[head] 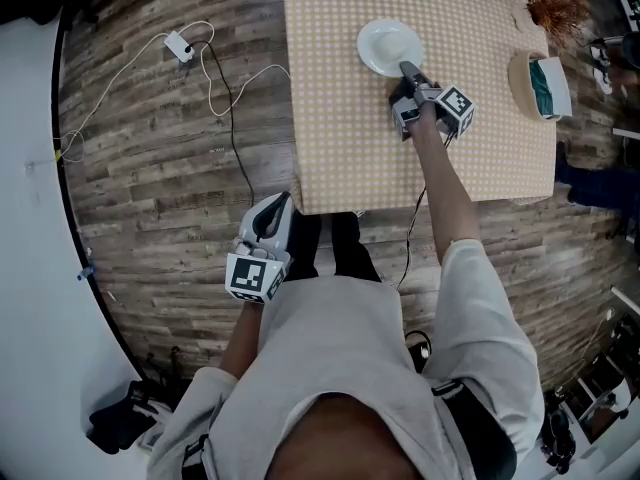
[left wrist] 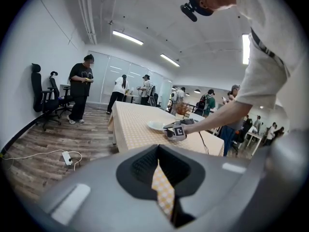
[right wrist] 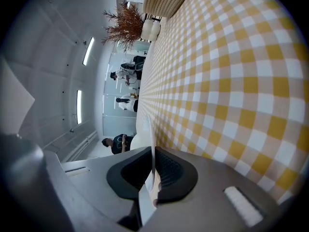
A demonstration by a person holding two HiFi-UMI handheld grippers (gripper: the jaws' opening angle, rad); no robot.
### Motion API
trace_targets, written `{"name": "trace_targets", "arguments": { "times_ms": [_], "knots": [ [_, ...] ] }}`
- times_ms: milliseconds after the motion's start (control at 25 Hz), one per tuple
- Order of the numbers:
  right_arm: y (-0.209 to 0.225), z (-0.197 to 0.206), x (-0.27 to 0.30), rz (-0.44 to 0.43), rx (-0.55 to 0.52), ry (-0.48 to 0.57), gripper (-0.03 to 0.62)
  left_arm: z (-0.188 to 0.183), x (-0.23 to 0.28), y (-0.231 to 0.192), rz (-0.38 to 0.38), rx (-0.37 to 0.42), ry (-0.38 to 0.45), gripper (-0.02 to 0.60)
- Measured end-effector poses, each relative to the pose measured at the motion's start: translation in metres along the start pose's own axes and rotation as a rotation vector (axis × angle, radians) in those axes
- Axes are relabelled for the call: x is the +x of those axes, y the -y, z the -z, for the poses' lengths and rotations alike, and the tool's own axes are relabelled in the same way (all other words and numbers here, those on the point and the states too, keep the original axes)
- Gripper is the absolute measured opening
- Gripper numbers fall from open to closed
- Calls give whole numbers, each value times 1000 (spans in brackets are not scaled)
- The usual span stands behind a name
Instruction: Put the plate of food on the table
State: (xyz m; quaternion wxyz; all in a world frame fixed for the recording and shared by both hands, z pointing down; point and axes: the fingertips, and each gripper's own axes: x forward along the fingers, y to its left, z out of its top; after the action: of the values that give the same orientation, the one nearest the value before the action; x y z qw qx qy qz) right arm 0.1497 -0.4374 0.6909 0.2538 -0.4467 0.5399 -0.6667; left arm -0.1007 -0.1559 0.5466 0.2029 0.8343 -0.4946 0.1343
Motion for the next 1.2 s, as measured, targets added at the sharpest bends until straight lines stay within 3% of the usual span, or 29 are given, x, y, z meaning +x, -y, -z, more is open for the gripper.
{"name": "trace_targets", "arguments": {
  "times_ms": [280,840,920,1200],
  "knots": [
    [11,1,-1,76,43,20,18,-3,-1,-2,-2,1,8,8],
    [10,-1,2,68,76,26,26,-3,-1,-2,-6,-2,7,8],
    [9,0,1,76,38,13,26,-4,-1,-2,-7,-1,8,8],
    [0,6,3,161,-289,-107,46,-4,-1,-2,-4,-3,8,8]
  ]
}}
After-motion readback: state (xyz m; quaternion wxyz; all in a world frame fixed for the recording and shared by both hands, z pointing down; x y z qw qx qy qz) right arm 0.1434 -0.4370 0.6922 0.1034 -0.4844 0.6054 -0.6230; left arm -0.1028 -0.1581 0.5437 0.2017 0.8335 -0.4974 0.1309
